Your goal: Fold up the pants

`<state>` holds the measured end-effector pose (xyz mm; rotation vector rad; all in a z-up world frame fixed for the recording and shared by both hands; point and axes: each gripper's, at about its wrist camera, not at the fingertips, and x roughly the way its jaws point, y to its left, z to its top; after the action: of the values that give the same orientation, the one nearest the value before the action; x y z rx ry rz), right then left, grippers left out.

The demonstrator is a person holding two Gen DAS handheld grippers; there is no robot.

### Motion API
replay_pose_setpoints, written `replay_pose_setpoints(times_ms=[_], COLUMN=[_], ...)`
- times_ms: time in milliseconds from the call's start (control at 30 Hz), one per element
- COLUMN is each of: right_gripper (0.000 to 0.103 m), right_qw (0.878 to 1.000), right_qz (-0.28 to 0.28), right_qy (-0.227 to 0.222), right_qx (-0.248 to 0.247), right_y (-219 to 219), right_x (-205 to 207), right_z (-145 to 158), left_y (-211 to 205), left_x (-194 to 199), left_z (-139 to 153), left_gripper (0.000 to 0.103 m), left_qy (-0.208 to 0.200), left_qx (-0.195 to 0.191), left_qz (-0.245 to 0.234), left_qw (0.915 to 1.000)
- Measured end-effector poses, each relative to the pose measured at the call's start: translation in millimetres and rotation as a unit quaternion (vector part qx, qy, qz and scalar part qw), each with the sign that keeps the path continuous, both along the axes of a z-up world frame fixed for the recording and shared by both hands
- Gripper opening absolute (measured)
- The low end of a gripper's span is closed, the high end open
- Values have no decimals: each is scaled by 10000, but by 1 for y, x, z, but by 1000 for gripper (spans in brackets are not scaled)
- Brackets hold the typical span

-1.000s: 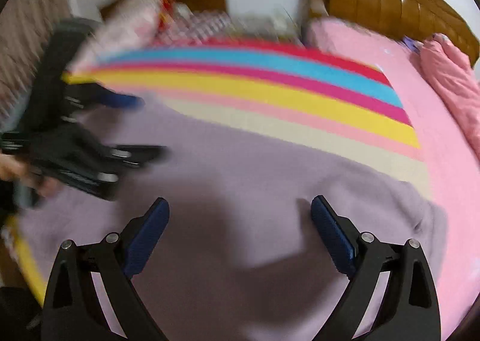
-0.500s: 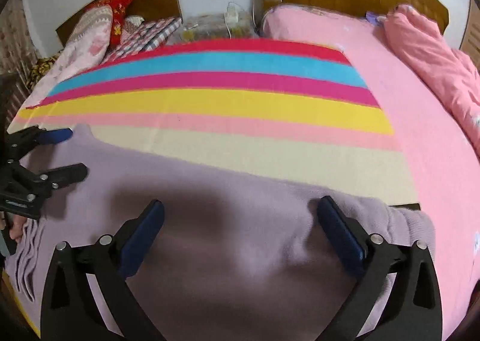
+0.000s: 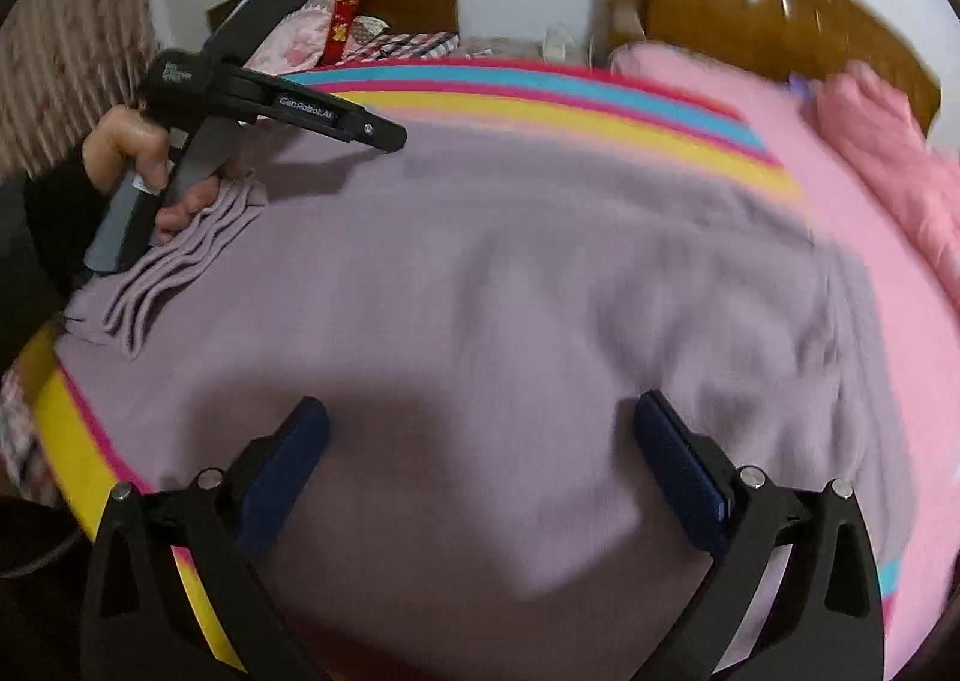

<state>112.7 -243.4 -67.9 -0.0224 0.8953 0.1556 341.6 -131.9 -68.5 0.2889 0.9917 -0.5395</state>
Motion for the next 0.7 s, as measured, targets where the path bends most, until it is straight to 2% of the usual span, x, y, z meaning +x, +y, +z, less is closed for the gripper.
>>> replay_pose_setpoints(times_ms=[100,167,200,267,300,333,400,433,533,633,667,700], right_gripper=[98,98,98,98,98,98,98,94,86,85,85,85], right_qw=[9995,9960,9921,9755,9632,9432,9234,9199,9256,9314,9336,9338], right_qz=[-167,-345,-568,-1146,-1439,-1856,-2085,-2112,-2139,-2062,-2147,-2178], right_qy=[-107,-431,-550,-768,-809,-772,-618,-542,-381,-335,-163,-112], right_qx=[251,704,975,1712,2121,2646,3164,3259,3100,2979,2864,2835], right_y=[-11,-32,-45,-79,-100,-125,-148,-155,-158,-152,-152,-152], right_x=[-26,-58,-72,-95,-98,-107,-109,-105,-88,-69,-61,-56], right_z=[12,22,26,25,21,12,-1,-6,-6,-2,-5,-6], left_y=[-6,-10,-12,-19,-25,-31,-53,-63,-83,-85,-84,-79], left_x=[-4,-13,-20,-37,-47,-58,-78,-85,-108,-112,-110,-108], left_z=[1,9,18,39,48,54,53,49,33,12,-1,-1], left_gripper=[102,101,101,101,101,101,101,101,101,101,102,102], left_qy=[-179,-482,-624,-650,-637,-662,-669,-595,-456,-294,-132,-89], left_qx=[296,527,505,23,-255,-451,-497,-418,-348,-230,-172,-374], left_qz=[17,147,202,76,-47,-146,-335,-422,-699,-672,-624,-594], left_qw=[9994,9973,9966,9979,9976,9967,9960,9965,9959,9970,9978,9975])
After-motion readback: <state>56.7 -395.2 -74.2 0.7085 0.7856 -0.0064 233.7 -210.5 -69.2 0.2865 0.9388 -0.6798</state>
